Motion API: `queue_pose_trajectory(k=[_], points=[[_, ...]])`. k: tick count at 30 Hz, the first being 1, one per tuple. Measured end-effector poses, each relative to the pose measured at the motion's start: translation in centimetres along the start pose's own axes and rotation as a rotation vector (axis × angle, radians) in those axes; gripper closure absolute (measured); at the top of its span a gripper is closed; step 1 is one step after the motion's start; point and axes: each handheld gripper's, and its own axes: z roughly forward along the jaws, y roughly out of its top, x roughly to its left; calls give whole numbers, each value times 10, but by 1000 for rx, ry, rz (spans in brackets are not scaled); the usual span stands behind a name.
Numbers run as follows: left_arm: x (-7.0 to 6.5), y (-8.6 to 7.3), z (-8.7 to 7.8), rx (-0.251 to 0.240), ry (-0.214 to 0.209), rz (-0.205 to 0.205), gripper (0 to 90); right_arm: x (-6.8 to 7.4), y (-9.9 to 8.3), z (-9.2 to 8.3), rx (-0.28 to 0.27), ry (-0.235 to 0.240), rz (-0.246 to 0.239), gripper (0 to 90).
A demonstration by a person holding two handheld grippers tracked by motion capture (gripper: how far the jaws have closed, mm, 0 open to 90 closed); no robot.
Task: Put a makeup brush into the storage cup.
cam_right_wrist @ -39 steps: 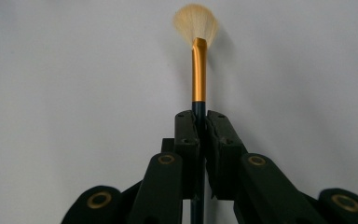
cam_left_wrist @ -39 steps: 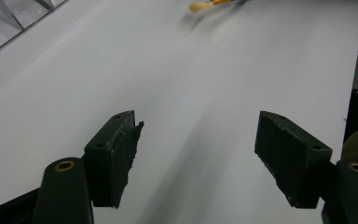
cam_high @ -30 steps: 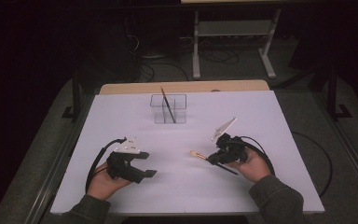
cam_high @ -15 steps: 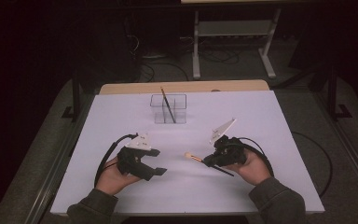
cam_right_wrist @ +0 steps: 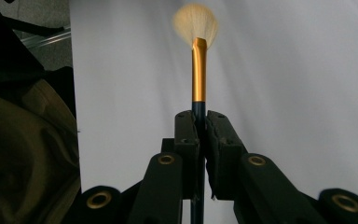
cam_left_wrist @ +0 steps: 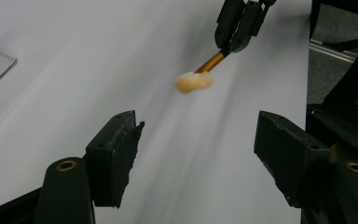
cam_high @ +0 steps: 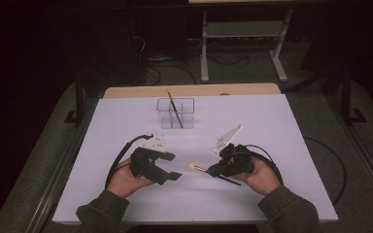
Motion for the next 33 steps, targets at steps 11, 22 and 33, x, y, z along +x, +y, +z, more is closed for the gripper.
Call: queue_pose_trajectory(k=[11, 22, 33], points=[[-2, 12, 6, 9, -40, 26, 315, 8, 12, -1, -2, 19, -42, 827], [-5, 17, 10, 21, -68, 52, 364, 16, 23, 2, 1, 37, -76, 827], [-6, 19, 15, 38, -96, 56, 456, 19, 26, 1, -12, 52, -90, 827]])
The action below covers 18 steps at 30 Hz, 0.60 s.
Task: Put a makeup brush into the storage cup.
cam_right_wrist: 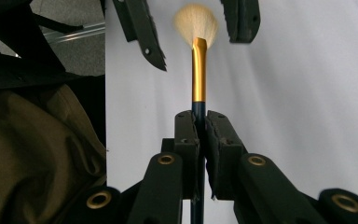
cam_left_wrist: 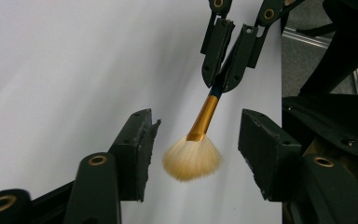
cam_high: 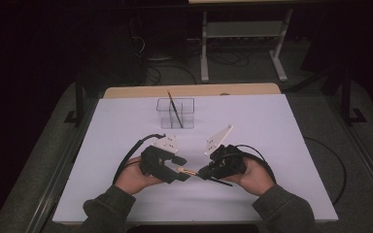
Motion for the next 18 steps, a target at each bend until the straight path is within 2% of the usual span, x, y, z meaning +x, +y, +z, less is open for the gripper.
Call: queue_pose_trajectory(k=[9, 18], points=[[-1, 3, 2, 8, -15, 18, 571, 3, 5, 0, 0, 8, -19, 827], [2, 2, -1, 13, -49, 17, 644, 5, 7, 0, 1, 12, -43, 827]])
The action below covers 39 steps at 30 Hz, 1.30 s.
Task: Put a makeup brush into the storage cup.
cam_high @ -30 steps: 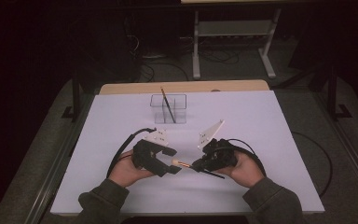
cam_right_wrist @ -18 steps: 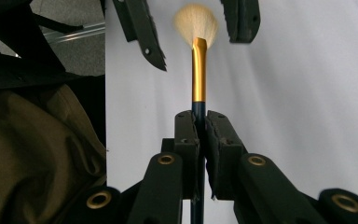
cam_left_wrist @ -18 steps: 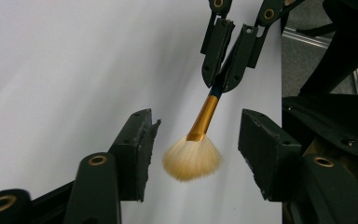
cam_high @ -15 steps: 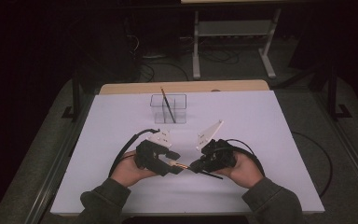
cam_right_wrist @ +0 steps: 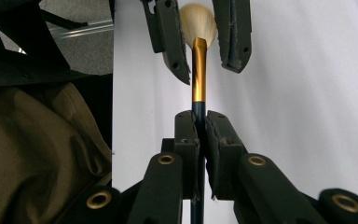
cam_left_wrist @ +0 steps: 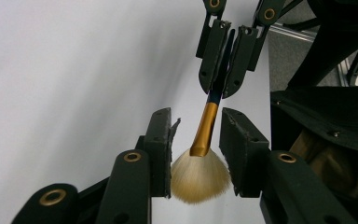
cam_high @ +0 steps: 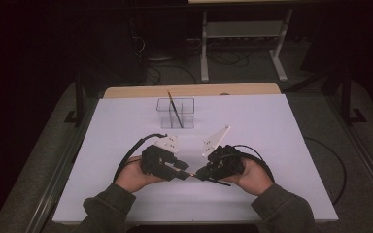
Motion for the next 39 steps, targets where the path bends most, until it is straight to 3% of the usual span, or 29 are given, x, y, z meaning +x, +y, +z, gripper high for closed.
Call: queue_pose_trajectory(k=[12, 26, 33, 39], points=[[1, -1, 0, 14, -37, 0, 707, 2, 2, 0, 4, 2, -14, 827], [2, -2, -1, 28, -94, 9, 801, 6, 3, 2, 11, -7, -63, 827], [1, 0, -1, 37, -97, 25, 822, 7, 2, 3, 14, -3, -83, 824], [-3, 6, -2, 83, -77, 46, 827, 6, 3, 4, 26, 0, -89, 779]])
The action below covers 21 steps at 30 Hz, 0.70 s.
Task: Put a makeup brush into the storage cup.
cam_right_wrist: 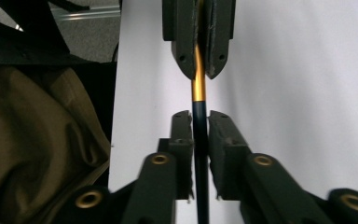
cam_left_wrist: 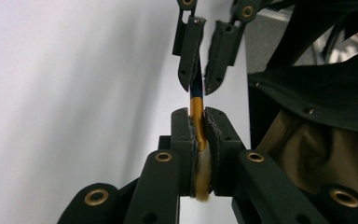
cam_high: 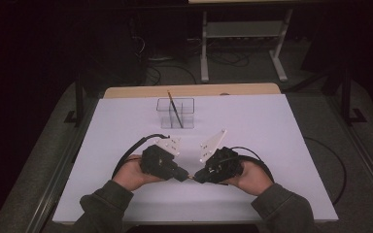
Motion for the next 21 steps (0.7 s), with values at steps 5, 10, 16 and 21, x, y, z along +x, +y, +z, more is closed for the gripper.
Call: queue_pose_trajectory(k=[5, 10, 16, 21], points=[[0, 3, -1, 36, 13, 10, 828, 1, 7, 0, 39, -6, -6, 748], [-2, 5, 1, 44, 14, 21, 828, -1, 14, 5, 80, -9, -16, 754], [-3, 6, 3, 53, 8, 27, 828, 1, 15, 14, 100, 7, -29, 822], [-2, 6, 1, 36, 10, 11, 771, 1, 10, 16, 62, 23, -20, 828]])
